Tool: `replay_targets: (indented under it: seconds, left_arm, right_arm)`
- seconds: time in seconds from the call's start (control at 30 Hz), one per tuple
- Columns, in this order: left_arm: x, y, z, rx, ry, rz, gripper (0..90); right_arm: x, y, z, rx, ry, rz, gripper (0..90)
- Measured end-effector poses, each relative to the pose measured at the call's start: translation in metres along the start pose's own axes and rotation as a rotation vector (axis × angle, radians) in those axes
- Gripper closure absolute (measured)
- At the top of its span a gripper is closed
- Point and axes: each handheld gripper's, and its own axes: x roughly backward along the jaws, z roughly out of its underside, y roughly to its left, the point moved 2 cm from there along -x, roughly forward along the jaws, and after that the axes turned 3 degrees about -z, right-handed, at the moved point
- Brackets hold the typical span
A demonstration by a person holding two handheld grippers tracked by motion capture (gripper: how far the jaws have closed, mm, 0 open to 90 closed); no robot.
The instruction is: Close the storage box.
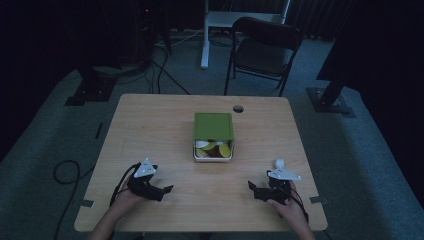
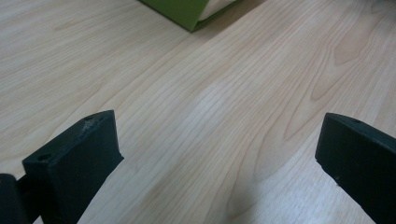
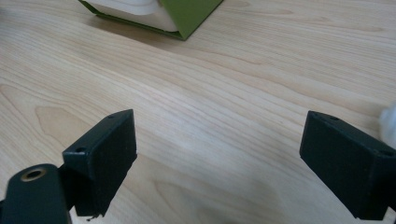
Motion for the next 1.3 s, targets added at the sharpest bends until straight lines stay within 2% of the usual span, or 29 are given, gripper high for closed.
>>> replay_targets:
  seconds: [0.33, 0.57, 0.7, 0.9, 1.13, 1.17, 1.23, 1.3]
  left_arm:
    - [0.014, 0.006, 0.015, 0.024, 0.004, -0.024, 0.0]
    - [0.025, 0.009, 0.023, 0.039, 0.002, -0.039, 0.0]
    - [0.031, 0.011, 0.028, 0.047, 0.005, -0.05, 0.0]
    - [0.041, 0.018, 0.038, 0.073, 0.004, -0.081, 0.0]
    - [0.053, 0.027, 0.049, 0.111, -0.003, -0.149, 0.0]
    - [0.053, 0.027, 0.049, 0.111, -0.003, -0.149, 0.0]
    - [0.055, 0.03, 0.055, 0.116, 0.01, -0.185, 0.0]
    - [0.057, 0.032, 0.059, 0.132, 0.012, -0.194, 0.0]
  right_arm:
    - [0.02, -0.008, 0.017, -0.024, 0.004, 0.023, 10.5]
    - [0.031, -0.018, 0.028, -0.048, 0.004, 0.056, 10.5]
    - [0.039, -0.03, 0.035, -0.079, -0.004, 0.101, 10.6]
    - [0.048, -0.043, 0.04, -0.125, -0.021, 0.153, 10.5]
    - [0.054, -0.056, 0.046, -0.189, -0.038, 0.225, 10.5]
    - [0.054, -0.056, 0.046, -0.189, -0.038, 0.225, 10.5]
    - [0.055, -0.06, 0.048, -0.197, -0.039, 0.253, 10.5]
    - [0.055, -0.062, 0.049, -0.205, -0.036, 0.259, 10.5]
